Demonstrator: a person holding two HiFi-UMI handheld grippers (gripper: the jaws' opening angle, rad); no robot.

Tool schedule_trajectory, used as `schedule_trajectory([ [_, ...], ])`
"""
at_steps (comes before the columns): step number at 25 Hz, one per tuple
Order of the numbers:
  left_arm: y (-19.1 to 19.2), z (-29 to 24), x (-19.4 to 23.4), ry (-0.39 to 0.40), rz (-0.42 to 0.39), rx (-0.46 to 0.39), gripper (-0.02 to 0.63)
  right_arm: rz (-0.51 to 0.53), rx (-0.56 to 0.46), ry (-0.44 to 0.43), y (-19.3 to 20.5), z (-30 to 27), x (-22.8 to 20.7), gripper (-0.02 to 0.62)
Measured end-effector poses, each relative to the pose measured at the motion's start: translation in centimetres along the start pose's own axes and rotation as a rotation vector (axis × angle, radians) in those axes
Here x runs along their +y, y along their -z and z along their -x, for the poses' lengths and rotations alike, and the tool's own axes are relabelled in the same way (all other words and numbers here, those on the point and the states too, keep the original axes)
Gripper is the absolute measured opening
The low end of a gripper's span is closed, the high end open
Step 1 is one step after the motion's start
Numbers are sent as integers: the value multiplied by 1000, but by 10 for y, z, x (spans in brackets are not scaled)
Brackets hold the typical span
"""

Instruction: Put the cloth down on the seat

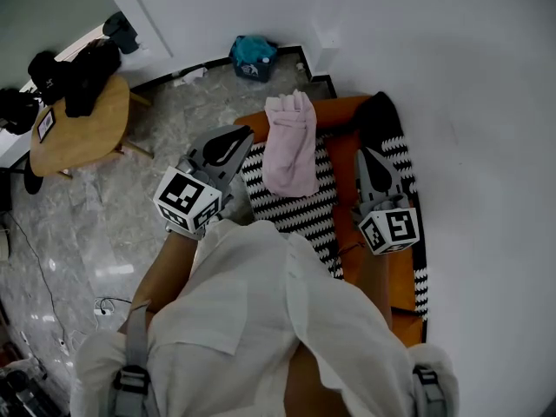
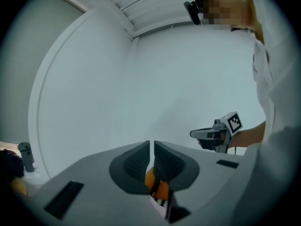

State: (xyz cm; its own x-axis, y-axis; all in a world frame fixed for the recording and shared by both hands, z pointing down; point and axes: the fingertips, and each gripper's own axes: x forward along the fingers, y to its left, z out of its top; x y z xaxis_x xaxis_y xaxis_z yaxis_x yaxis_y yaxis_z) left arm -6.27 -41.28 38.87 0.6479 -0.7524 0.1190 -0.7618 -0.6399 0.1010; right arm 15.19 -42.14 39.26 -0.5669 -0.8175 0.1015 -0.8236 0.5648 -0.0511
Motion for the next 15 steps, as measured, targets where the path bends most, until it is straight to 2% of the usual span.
schedule_trajectory([
  [15, 9, 4, -7, -12, 36, 1, 40, 11, 10, -18, 3, 5, 0, 6],
])
